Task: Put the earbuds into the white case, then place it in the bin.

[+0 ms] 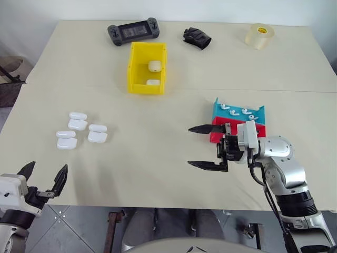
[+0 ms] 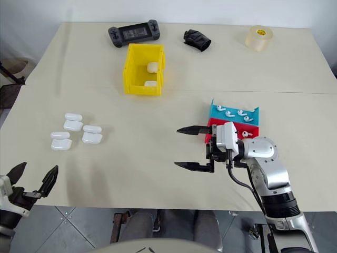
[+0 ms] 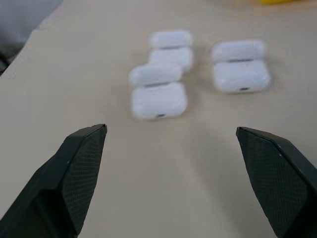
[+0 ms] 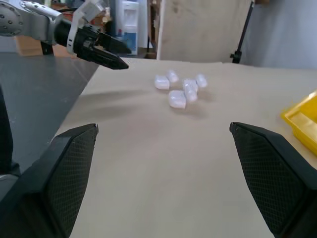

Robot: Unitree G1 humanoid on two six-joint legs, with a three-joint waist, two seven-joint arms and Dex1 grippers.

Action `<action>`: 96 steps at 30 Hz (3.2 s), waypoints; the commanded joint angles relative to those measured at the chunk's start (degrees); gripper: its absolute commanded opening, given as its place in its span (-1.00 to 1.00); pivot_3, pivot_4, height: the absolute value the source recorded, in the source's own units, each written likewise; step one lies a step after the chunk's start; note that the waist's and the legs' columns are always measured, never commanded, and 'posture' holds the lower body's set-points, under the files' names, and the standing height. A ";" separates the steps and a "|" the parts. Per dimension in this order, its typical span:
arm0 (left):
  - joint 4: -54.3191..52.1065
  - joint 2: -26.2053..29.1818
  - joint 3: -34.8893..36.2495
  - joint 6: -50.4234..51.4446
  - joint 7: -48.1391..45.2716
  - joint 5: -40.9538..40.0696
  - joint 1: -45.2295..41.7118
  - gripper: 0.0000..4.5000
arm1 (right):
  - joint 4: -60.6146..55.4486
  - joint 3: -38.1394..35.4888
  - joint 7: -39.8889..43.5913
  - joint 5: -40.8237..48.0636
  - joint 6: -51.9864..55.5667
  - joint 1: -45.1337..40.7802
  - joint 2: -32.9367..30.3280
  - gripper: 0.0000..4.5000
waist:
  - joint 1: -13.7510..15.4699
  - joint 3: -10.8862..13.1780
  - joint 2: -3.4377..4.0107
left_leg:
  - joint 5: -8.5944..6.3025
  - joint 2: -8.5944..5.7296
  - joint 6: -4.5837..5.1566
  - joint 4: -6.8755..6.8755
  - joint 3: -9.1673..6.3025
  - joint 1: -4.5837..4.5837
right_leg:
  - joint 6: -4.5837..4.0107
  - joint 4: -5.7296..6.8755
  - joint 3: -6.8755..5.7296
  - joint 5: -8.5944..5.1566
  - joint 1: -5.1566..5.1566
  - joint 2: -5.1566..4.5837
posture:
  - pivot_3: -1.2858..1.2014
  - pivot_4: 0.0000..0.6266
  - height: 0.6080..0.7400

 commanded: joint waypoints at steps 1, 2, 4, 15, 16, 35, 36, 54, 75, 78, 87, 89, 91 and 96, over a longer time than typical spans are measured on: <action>-4.05 2.23 1.59 5.23 3.21 -1.64 -1.23 0.98 | 0.82 -0.91 1.11 0.36 -0.96 -0.66 -0.27 1.00 | -0.02 -0.01 -0.01 | -0.06 0.01 -0.02 0.05 0.00 0.00 | 0.00 0.01 0.00 0.00 0.01 0.01 | 0.03 -0.52 1.00; -4.55 2.85 1.94 7.24 3.89 -2.68 -1.85 0.98 | 0.90 -0.96 1.16 0.39 -0.91 -0.79 -0.27 1.00 | -0.09 -0.01 -0.01 | -0.09 0.05 -0.02 0.09 0.00 0.00 | 0.00 0.02 0.00 0.00 0.01 0.06 | 0.03 -0.52 1.00; -5.08 6.83 2.72 15.35 6.31 -4.58 -4.50 0.98 | 0.76 -1.14 1.77 0.66 -0.72 -0.78 -0.81 1.00 | -0.26 0.00 0.00 | -0.15 0.16 -0.07 0.17 0.00 -0.01 | 0.00 0.03 0.04 0.00 0.01 0.18 | 0.03 -0.52 1.00; 6.23 27.04 2.66 67.39 17.93 -12.96 -34.95 0.98 | -1.82 -1.59 0.59 1.00 0.42 -0.01 -1.54 1.00 | -0.56 0.00 0.00 | -0.35 0.36 -0.35 0.45 0.03 0.02 | -0.17 0.54 0.24 -0.06 -0.22 0.66 | 0.03 -0.52 1.00; 8.53 28.16 1.20 71.73 18.27 -12.01 -38.15 0.98 | -2.28 -1.55 0.39 1.03 0.53 0.27 -1.54 1.00 | -0.53 0.00 0.00 | -0.35 0.36 -0.35 0.45 0.04 0.03 | -0.19 0.64 0.28 -0.07 -0.26 0.66 | 0.03 -0.52 1.00; 23.00 35.11 -13.67 78.88 12.83 -7.62 -52.08 0.98 | -9.53 -0.70 -5.42 0.99 1.74 4.91 -0.08 1.00 | -1.57 -0.02 -0.04 | -0.38 0.40 -0.51 0.37 0.64 0.02 | -0.30 1.10 0.93 -0.13 -0.89 0.72 | 0.03 -0.52 1.00; 23.02 35.35 -13.77 78.88 12.57 -7.52 -52.16 0.98 | -9.68 -0.65 -5.73 0.92 1.71 5.08 0.05 1.00 | -1.60 -0.02 -0.04 | -0.38 0.39 -0.51 0.37 0.65 0.02 | -0.30 1.09 0.94 -0.13 -0.89 0.72 | 0.03 -0.52 1.00; 18.64 28.84 -4.90 78.88 21.79 -12.53 -48.18 0.98 | -9.51 0.68 -6.96 0.19 0.41 6.36 1.66 1.00 | -1.67 -0.02 -0.05 | -0.39 0.60 -0.50 0.36 0.66 0.03 | -0.30 1.12 1.01 -0.13 -0.91 0.69 | 0.03 -0.52 1.00; 22.69 29.48 -5.41 78.88 32.31 -23.82 -48.35 0.31 | -8.61 0.83 -7.94 -0.96 -1.90 7.09 3.26 1.00 | -1.61 -0.02 -0.05 | -0.39 0.61 -0.50 0.37 0.70 0.06 | -0.30 1.13 1.09 -0.13 -0.91 0.69 | 0.03 -0.52 1.00; 22.50 31.00 -4.92 78.88 31.22 -23.83 -46.82 0.31 | -8.34 0.78 -7.98 -1.03 -2.17 7.03 3.24 1.00 | -1.68 -0.02 -0.05 | -0.40 0.61 -0.50 0.37 0.71 0.05 | -0.30 1.13 1.10 -0.13 -0.92 0.69 | 0.03 -0.52 1.00; 13.54 35.00 2.34 60.66 6.26 -22.06 -34.07 0.31 | -5.96 0.52 -7.00 -1.40 -2.95 5.62 3.03 1.00 | -1.91 -0.02 -0.05 | -0.42 0.72 -0.54 0.23 1.06 0.05 | -0.31 1.06 1.36 -0.13 -1.15 0.76 | 0.03 -0.52 1.00; 11.56 34.69 4.75 53.86 -1.71 -20.97 -29.54 0.31 | -5.30 0.26 -6.62 -1.14 -2.90 5.09 2.78 1.00 | -1.81 -0.02 -0.06 | -0.42 0.74 -0.54 0.23 1.11 0.05 | -0.32 1.00 1.38 -0.14 -1.15 0.75 | 0.03 -0.52 1.00; 9.61 34.15 6.93 46.66 -8.90 -19.30 -25.09 0.31 | -4.64 0.07 -6.18 -0.96 -2.82 4.44 2.50 1.00 | -1.84 -0.02 -0.05 | -0.42 0.75 -0.53 0.21 1.18 0.04 | -0.32 0.95 1.43 -0.14 -1.14 0.75 | 0.03 -0.52 1.00; 4.85 31.09 6.78 20.69 -30.86 -14.16 -17.55 0.31 | -2.77 -1.09 -6.05 -1.55 -3.21 2.34 1.89 1.00 | -1.68 -0.02 -0.04 | -0.45 0.78 -0.49 0.18 1.37 0.04 | -0.33 0.69 1.47 -0.14 -1.13 0.75 | 0.03 -0.52 1.00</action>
